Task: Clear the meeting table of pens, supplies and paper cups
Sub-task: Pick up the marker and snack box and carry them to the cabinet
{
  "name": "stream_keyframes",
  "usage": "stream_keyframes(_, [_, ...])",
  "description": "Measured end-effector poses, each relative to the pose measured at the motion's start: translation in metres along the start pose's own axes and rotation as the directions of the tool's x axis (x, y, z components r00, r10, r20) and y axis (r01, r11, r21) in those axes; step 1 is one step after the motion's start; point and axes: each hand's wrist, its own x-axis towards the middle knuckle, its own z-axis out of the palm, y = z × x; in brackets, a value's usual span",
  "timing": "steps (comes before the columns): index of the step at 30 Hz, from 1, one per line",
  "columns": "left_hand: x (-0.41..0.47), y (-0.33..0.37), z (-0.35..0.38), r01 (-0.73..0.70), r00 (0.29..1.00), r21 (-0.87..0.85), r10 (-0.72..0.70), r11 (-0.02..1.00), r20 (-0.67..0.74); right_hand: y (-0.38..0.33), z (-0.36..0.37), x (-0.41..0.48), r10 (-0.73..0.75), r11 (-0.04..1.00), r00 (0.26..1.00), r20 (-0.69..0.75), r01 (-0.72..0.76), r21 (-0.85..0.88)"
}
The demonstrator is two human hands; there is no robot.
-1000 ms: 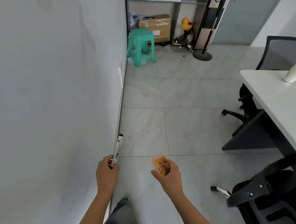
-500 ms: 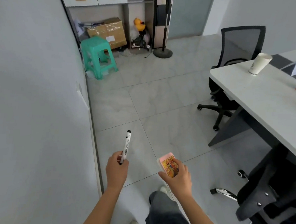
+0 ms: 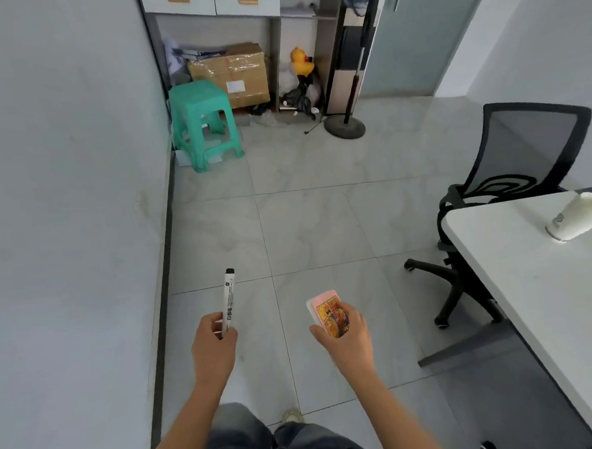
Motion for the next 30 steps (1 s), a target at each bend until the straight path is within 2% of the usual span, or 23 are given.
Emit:
stream_keyframes(4, [0.029,0.01,0.001,0.049,0.997,0.043,-0.046,0.998,-0.066,-0.013,0.018,0.028,-0.007,1.0,0.998,0.065,0.006,0.015])
stream_keyframes(9, [0.092,0.029,-0.003,0.107,0.985,0.019,-0.103,0.994,-0.137,-0.056,0.046,0.091,-0.022,1.0,0.998,0.061,0.022,-0.005])
stream_keyframes(20, [0.306,0.106,-0.067,0.038,0.968,-0.123,-0.067,0.992,-0.242,-0.202,0.151,0.215,-0.127,0.992,0.99,0.062,0.128,0.0])
stream_keyframes(24, [0.356,0.125,-0.071,0.035,0.97,-0.122,-0.064,0.992,-0.236,-0.239,0.176,0.244,-0.111,0.993,0.991,0.073,0.114,-0.044])
stream_keyframes(30, [0.395,0.131,-0.048,0.094,0.986,-0.059,-0.102,0.994,-0.133,-0.249,0.189,0.286,-0.015,0.993,0.999,0.045,0.021,-0.119])
